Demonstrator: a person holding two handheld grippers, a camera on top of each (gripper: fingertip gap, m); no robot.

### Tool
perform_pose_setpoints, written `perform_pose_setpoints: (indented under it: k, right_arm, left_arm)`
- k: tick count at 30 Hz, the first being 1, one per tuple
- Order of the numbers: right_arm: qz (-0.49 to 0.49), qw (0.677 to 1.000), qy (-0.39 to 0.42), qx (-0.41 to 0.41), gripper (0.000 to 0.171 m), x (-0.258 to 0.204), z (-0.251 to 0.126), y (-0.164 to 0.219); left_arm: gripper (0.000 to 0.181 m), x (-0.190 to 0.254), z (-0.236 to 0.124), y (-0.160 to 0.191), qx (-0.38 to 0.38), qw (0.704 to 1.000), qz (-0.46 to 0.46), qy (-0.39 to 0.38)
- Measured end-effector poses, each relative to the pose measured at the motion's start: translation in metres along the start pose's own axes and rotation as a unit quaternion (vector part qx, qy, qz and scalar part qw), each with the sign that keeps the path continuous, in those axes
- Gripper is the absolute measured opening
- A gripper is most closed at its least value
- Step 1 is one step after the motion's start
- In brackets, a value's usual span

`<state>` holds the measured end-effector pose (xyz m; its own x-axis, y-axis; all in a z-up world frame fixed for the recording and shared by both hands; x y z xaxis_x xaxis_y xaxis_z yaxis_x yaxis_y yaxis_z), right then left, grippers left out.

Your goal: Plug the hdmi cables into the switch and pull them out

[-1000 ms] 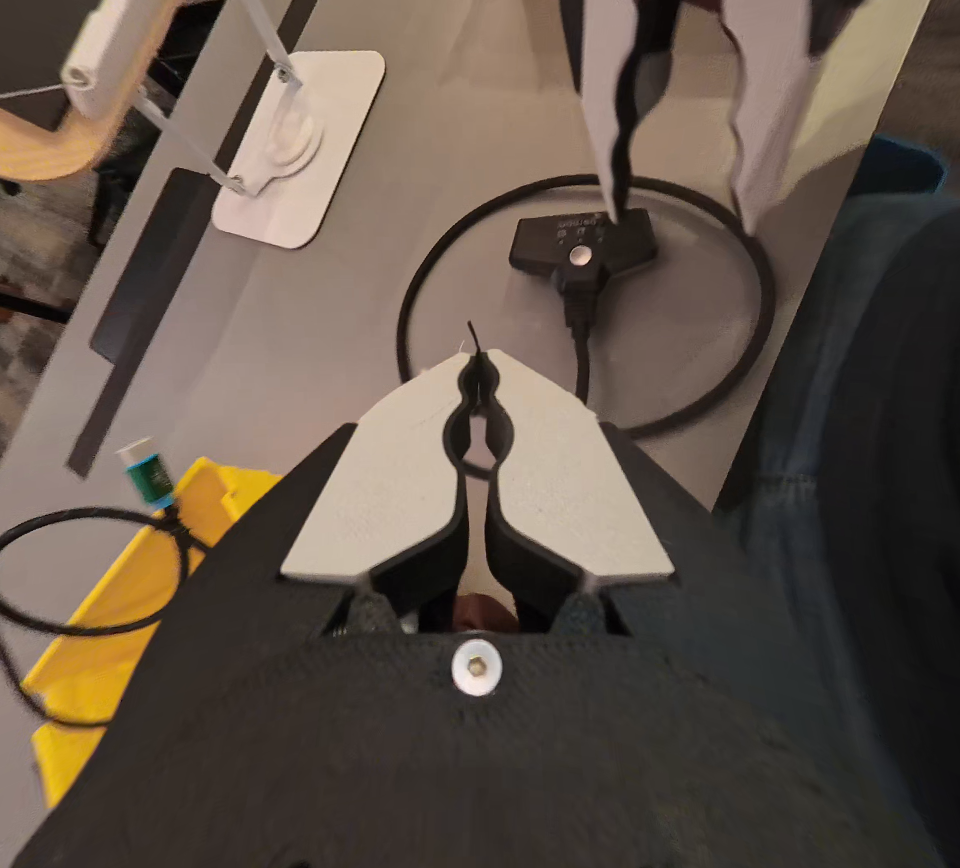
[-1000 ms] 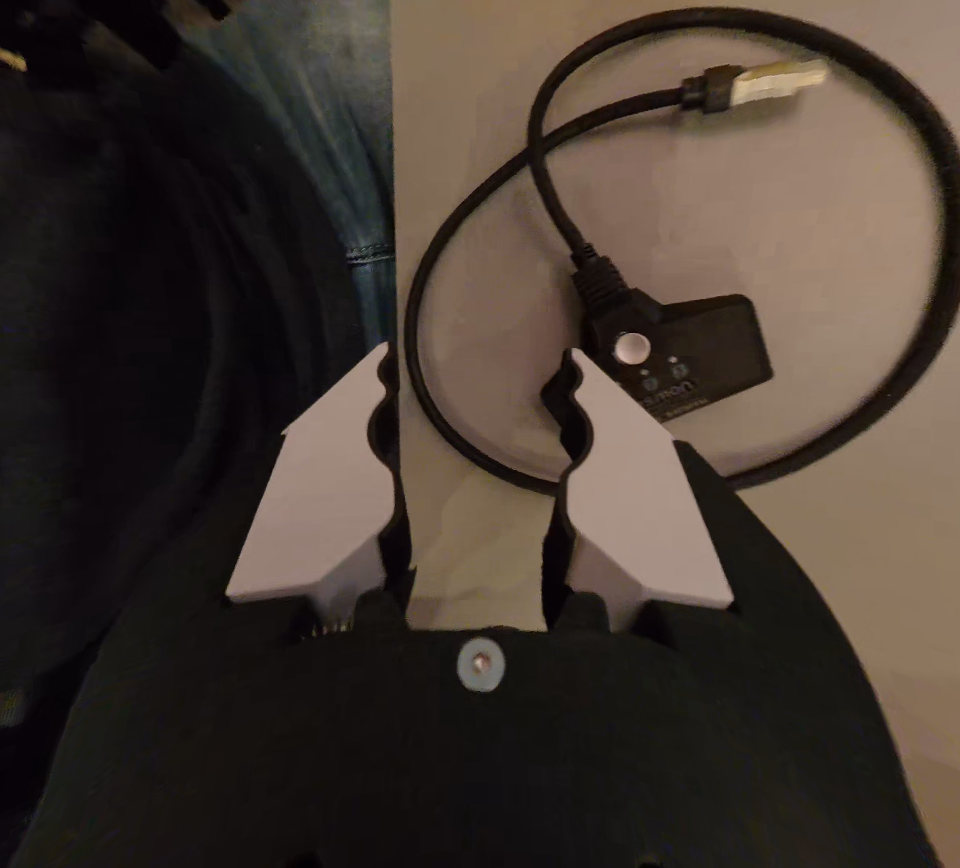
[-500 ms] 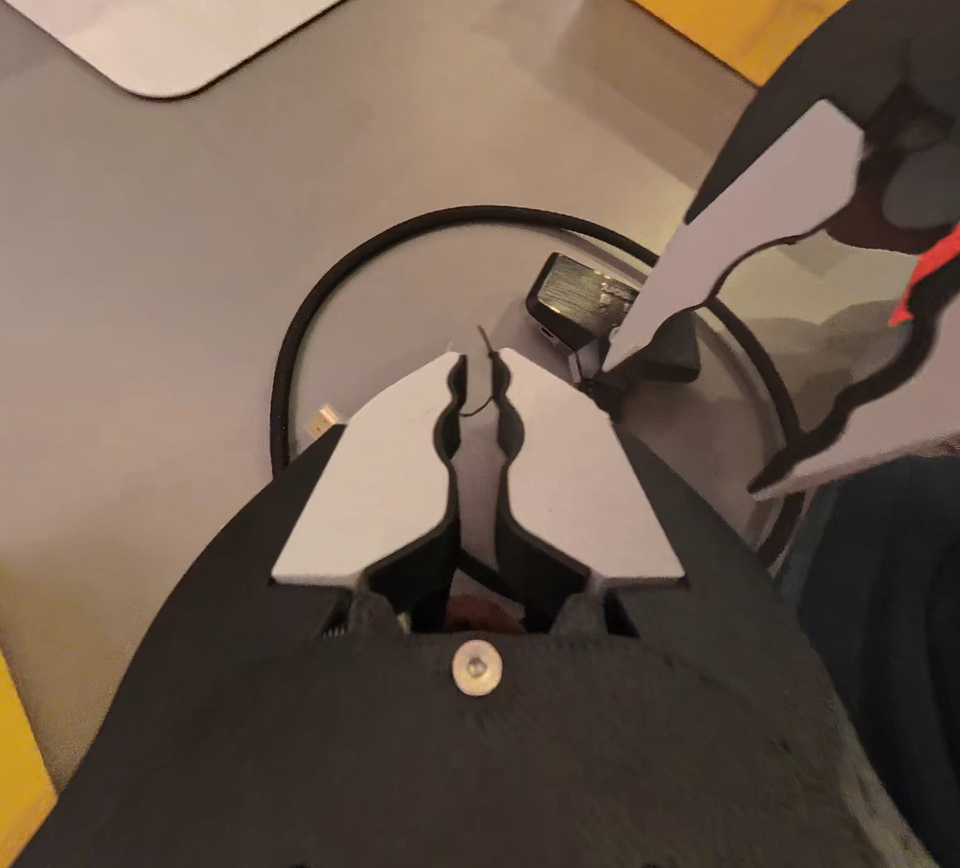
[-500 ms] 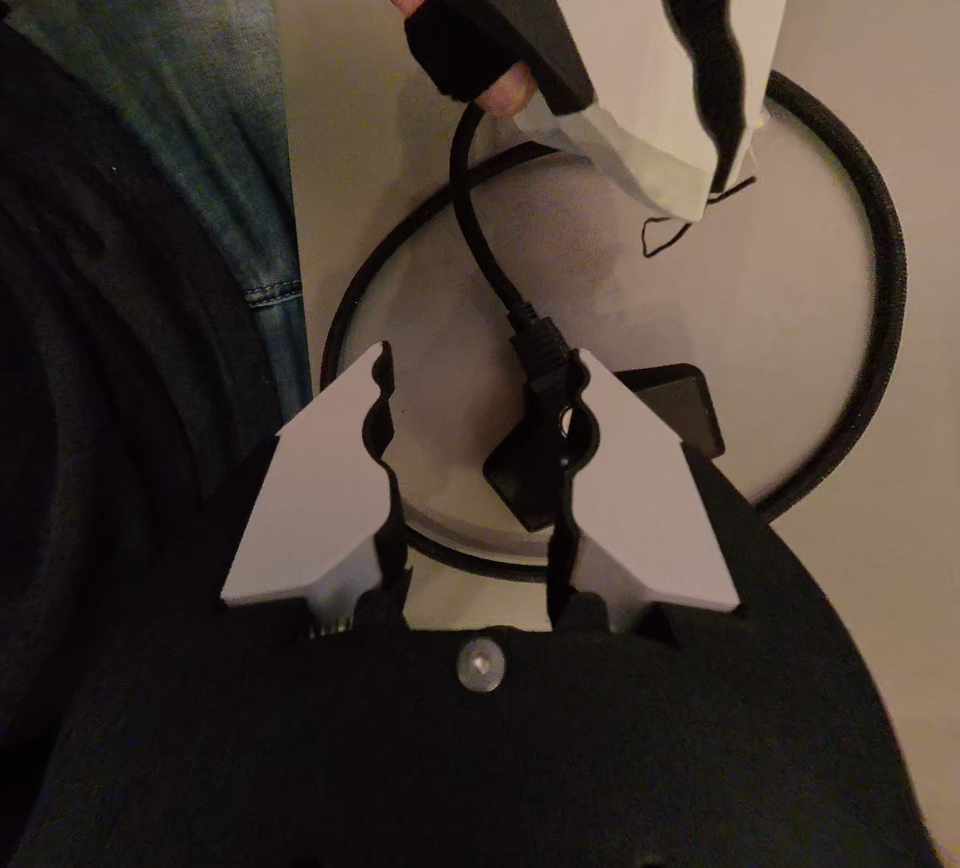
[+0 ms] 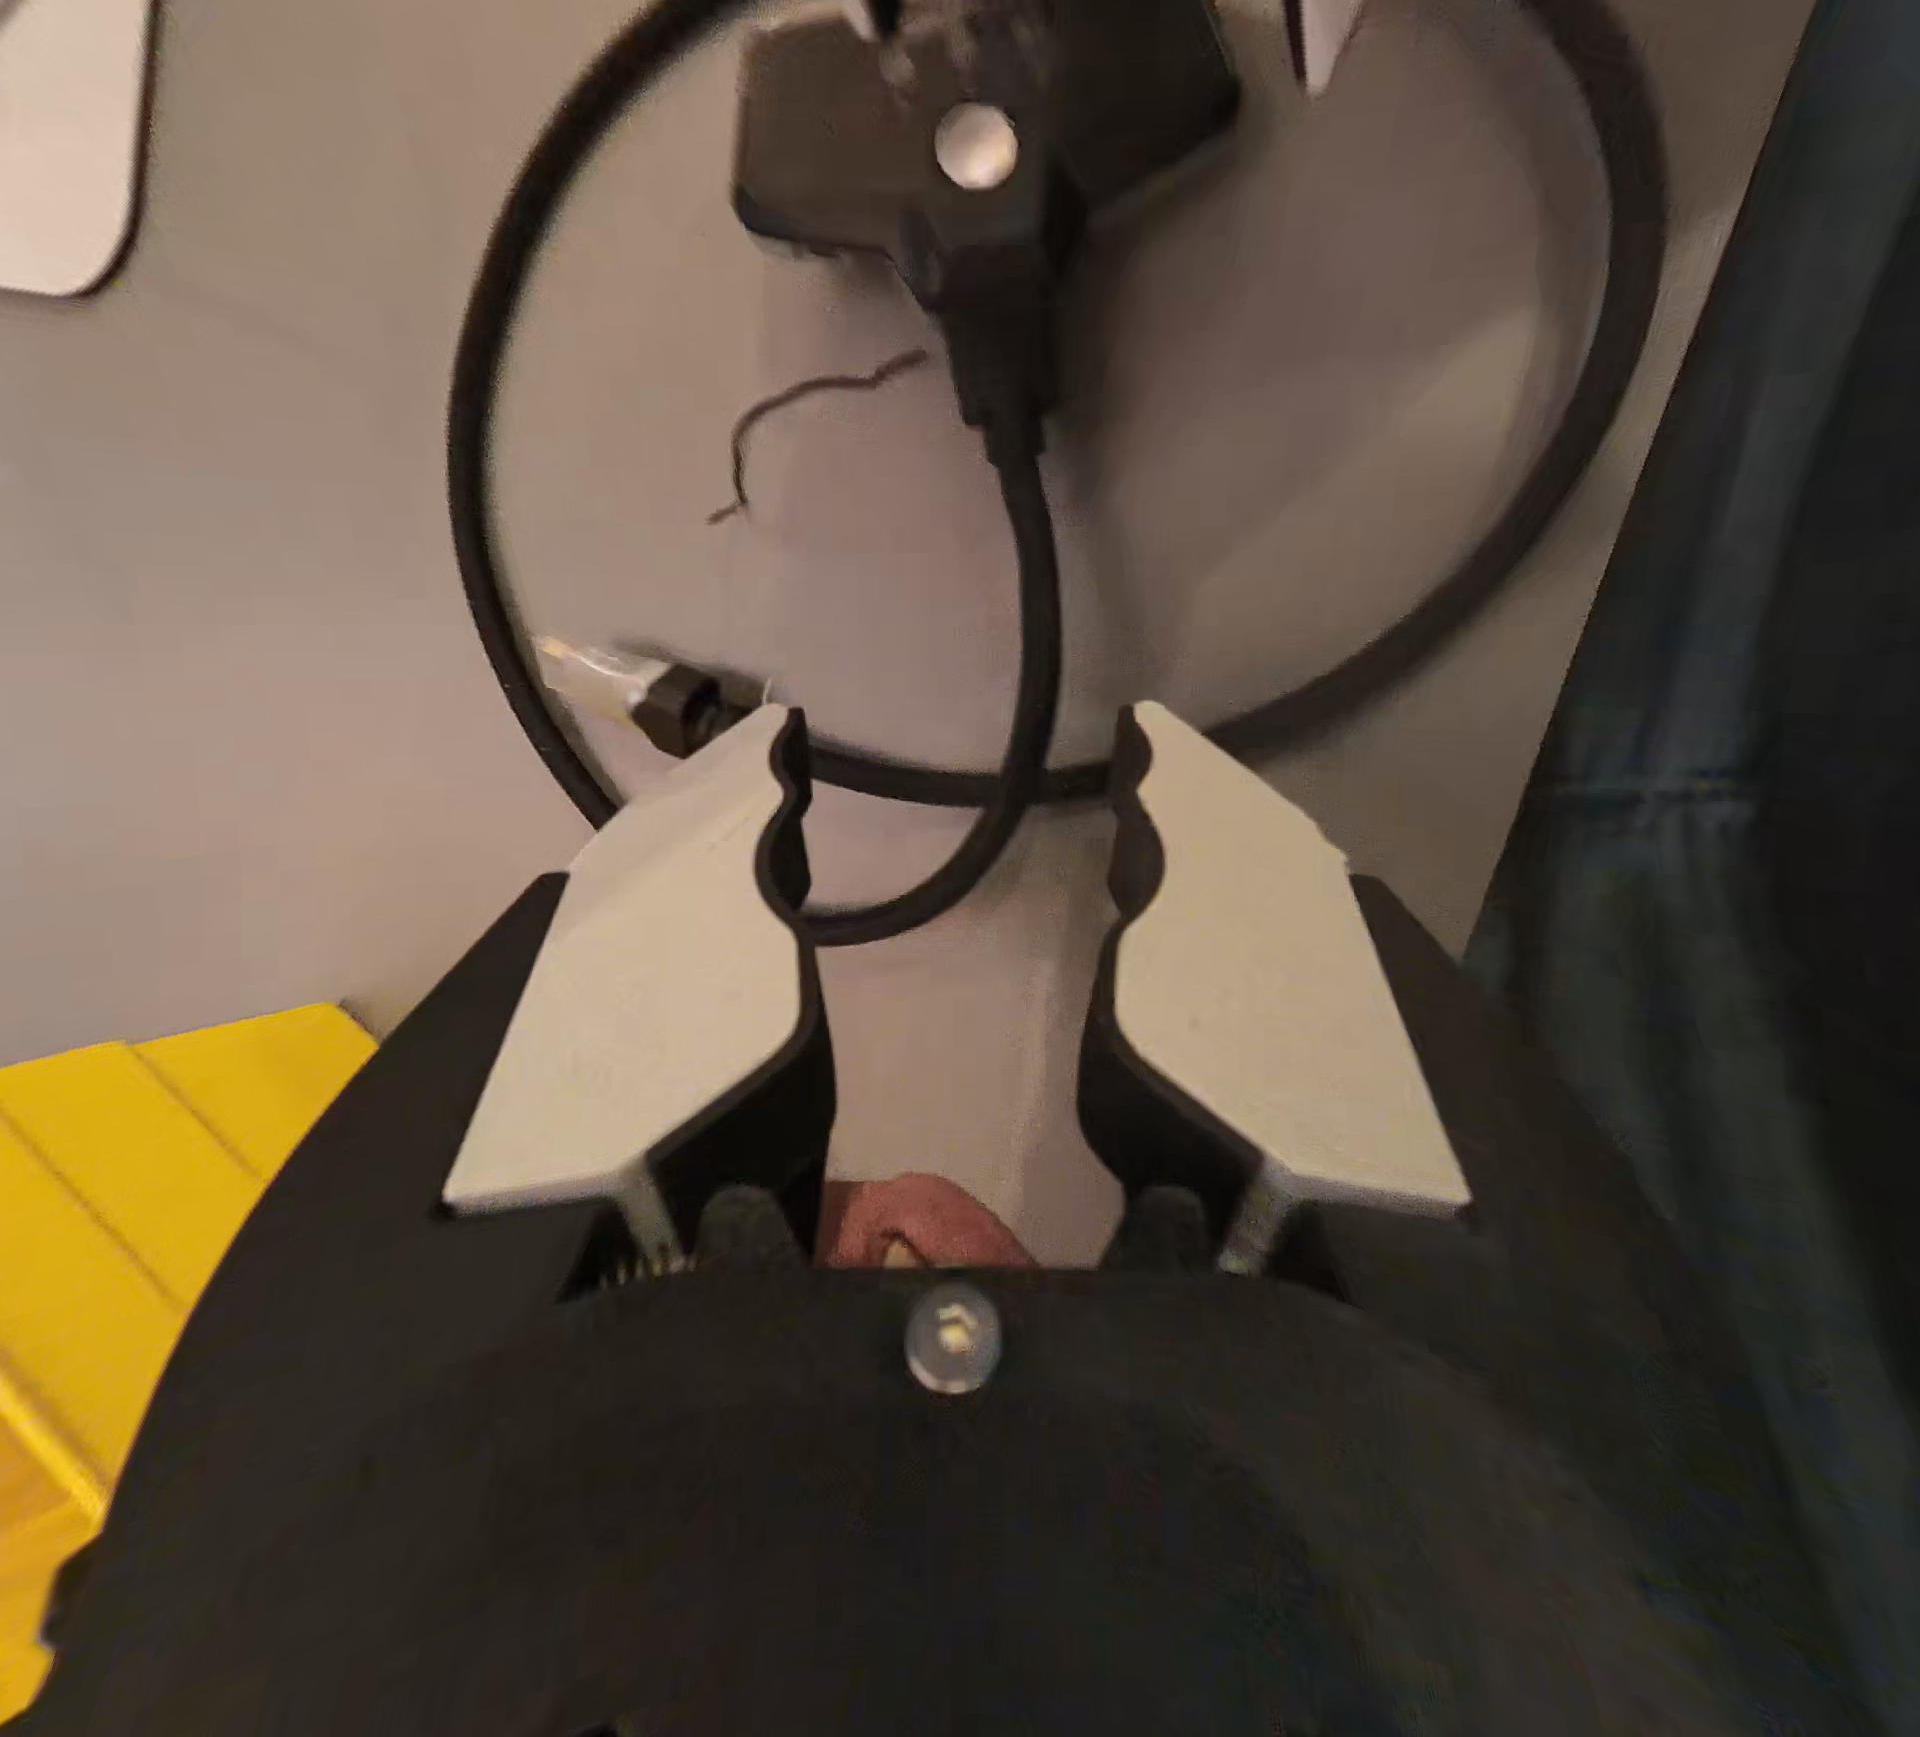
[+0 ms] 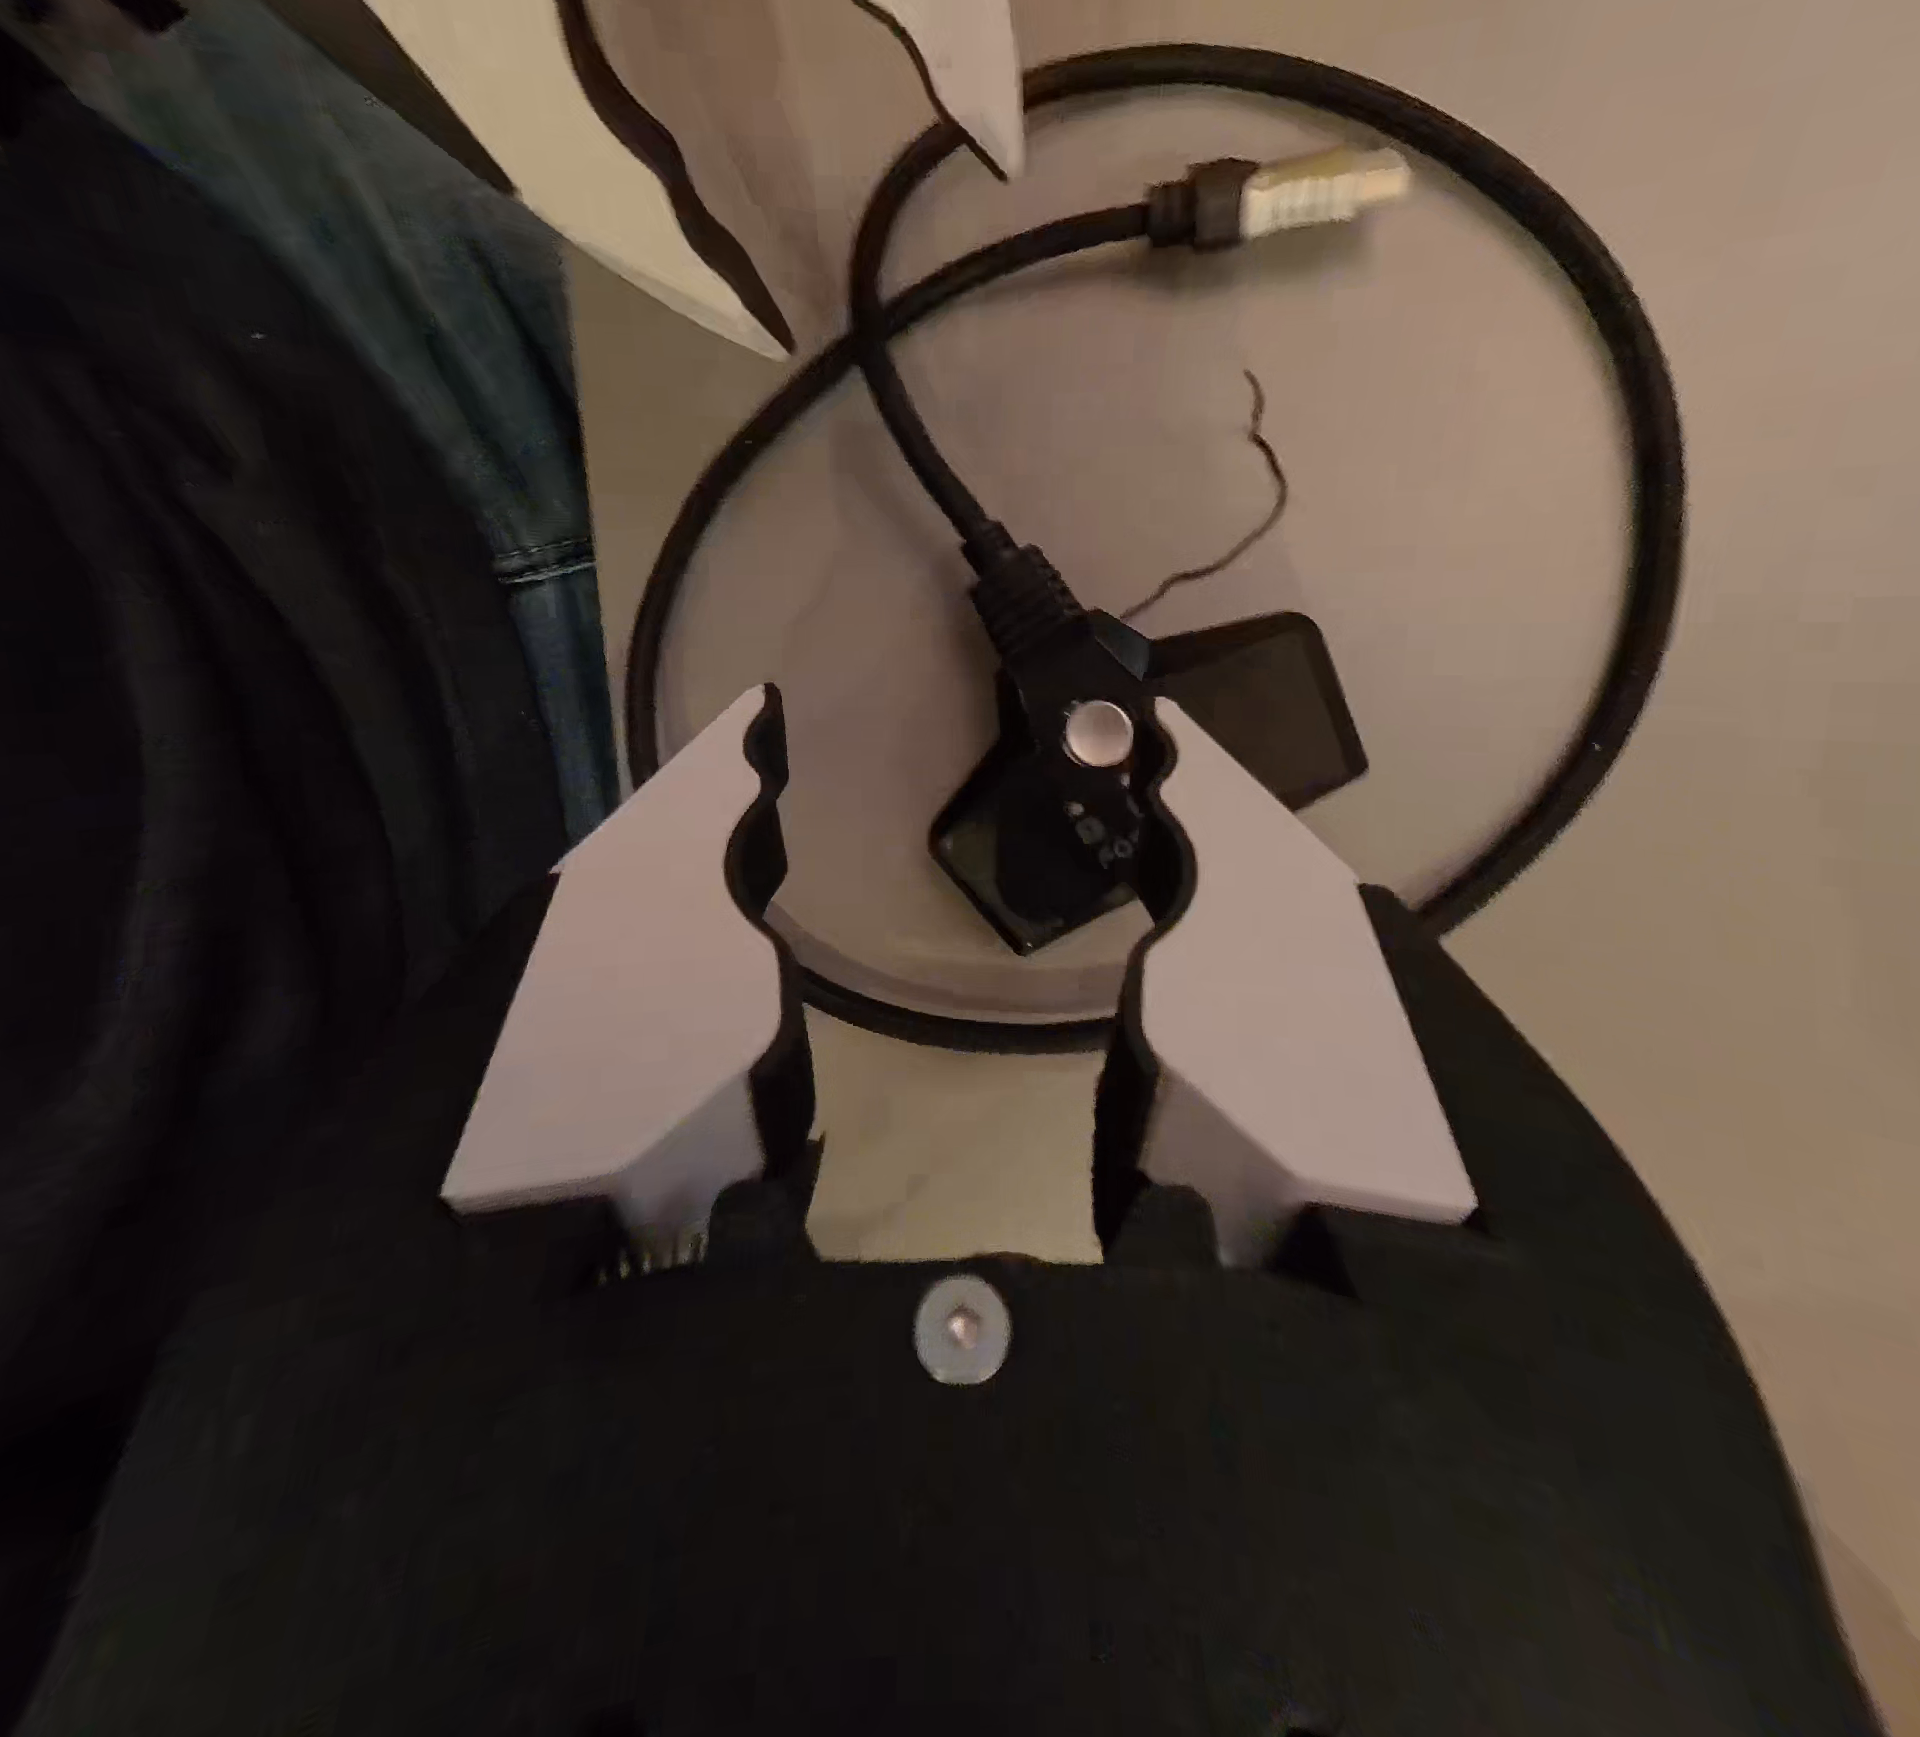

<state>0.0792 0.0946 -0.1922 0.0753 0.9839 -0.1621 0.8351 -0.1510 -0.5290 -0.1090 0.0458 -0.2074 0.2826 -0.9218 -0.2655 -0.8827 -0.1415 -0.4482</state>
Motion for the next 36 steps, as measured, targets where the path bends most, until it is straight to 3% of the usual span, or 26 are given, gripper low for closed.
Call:
perform_pose_setpoints:
  k: [4,7,12,13,18,23,25,30,36]
  right_arm:
    - [-0.088,0.995,0.009,-0.044,0.067,-0.011,0.026,-0.023]
    - [-0.109,0.989,0.029,-0.1,0.065,-0.006,0.049,-0.034]
    - [-0.083,0.989,-0.007,-0.121,0.034,0.006,0.073,-0.032]
    - [-0.074,0.991,-0.013,-0.114,0.017,0.008,0.072,-0.031]
    - [-0.078,0.991,-0.033,-0.102,0.012,0.007,0.069,-0.024]
    - [-0.082,0.991,-0.055,-0.092,0.01,0.002,0.066,-0.02]
    - [-0.086,0.992,-0.049,-0.084,0.01,0.0,0.061,-0.02]
    - [-0.094,0.993,-0.051,-0.055,0.01,-0.006,0.044,-0.022]
    - [-0.128,0.99,-0.042,-0.03,0.01,-0.027,0.007,-0.031]
  left_arm:
    - [0.06,0.009,0.004,0.004,-0.02,0.999,0.027,-0.022]
    - [0.055,-0.007,-0.002,0.006,0.008,0.999,-0.033,-0.042]
    - [0.049,-0.027,0.018,0.015,0.003,0.988,-0.149,-0.051]
    - [0.047,-0.028,0.023,0.016,0.001,0.985,-0.164,-0.059]
    - [0.053,-0.032,0.042,0.015,-0.036,0.975,-0.209,-0.069]
    - [0.018,-0.032,0.048,0.013,-0.046,0.972,-0.209,-0.101]
    - [0.015,-0.032,0.05,0.012,-0.046,0.97,-0.207,-0.117]
    - [0.012,-0.039,0.046,0.013,-0.019,0.965,-0.219,-0.143]
    - [0.01,-0.054,0.012,0.004,0.058,0.949,-0.245,-0.192]
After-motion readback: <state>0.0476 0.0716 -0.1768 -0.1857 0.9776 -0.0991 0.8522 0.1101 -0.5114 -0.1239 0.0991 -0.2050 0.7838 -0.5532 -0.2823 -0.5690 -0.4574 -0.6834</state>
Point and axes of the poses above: each gripper's, where its closed fingertips meet, z out along the fingers, y out of its underside, x = y × z across the jaws, the point moved 10 cm from there along -z, back along the fingers, and after that the axes turned 2 degrees about -x, right-handed, at the moved point
